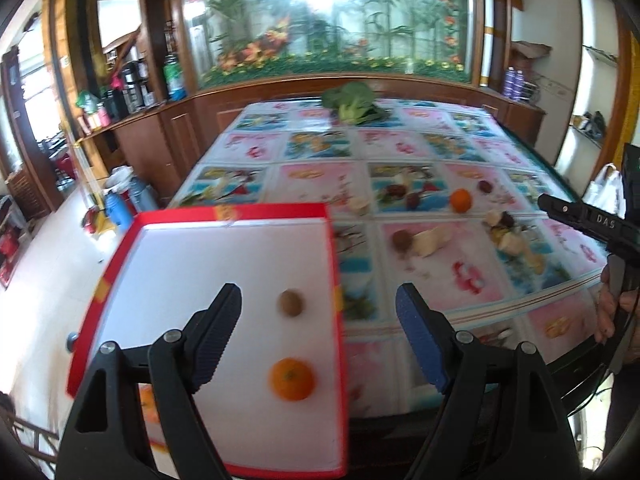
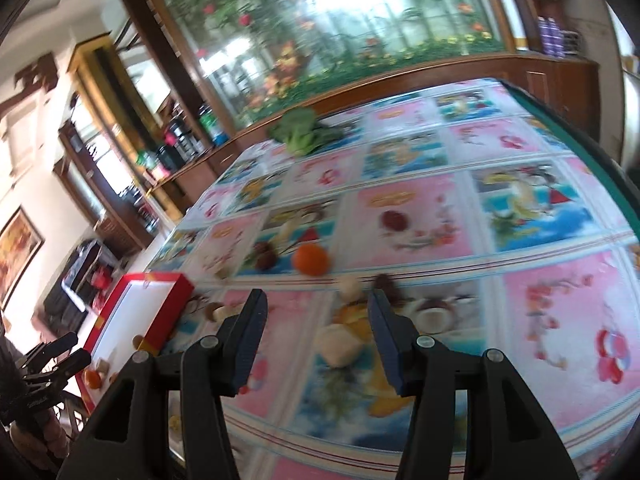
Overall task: Organize fruits
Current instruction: 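Move both tools back over the table toward the remaining items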
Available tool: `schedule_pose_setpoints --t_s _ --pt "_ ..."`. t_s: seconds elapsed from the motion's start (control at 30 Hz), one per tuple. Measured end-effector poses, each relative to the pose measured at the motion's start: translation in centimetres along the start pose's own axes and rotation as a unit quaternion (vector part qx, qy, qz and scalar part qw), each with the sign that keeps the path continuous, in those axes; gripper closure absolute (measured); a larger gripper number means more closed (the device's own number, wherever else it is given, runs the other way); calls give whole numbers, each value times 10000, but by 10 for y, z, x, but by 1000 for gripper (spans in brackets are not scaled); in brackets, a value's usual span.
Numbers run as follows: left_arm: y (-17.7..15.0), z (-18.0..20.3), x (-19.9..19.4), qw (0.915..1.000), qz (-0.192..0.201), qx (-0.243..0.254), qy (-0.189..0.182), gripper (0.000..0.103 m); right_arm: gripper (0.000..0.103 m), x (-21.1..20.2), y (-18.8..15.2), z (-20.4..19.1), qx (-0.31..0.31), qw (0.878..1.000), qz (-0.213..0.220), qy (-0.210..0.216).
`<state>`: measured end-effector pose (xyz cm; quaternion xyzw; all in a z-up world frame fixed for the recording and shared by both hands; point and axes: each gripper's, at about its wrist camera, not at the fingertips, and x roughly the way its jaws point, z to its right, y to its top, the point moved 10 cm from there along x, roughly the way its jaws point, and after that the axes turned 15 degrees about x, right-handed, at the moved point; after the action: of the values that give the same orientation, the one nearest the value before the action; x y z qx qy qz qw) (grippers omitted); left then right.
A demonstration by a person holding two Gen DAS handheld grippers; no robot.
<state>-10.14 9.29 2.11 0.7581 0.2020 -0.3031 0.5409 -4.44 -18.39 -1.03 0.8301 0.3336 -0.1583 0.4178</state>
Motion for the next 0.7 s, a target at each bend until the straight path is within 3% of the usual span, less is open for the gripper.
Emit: schedule_pose_setpoints --t_s 0.23,0.43,0.6,0.7 --pt "19 34 18 9992 -36 299 -260 23 51 -3 4 9 7 10000 -30 86" --pt "6 43 34 9983 -302 370 -325 23 51 18 -27 -1 -459 9973 -574 92" --pt "8 46 48 9972 -430 322 -528 23 51 38 -41 -2 -724 9935 -836 -252" --pt "13 53 60 9960 -496 321 -676 23 51 48 -41 5 -482 9933 -983 -357"
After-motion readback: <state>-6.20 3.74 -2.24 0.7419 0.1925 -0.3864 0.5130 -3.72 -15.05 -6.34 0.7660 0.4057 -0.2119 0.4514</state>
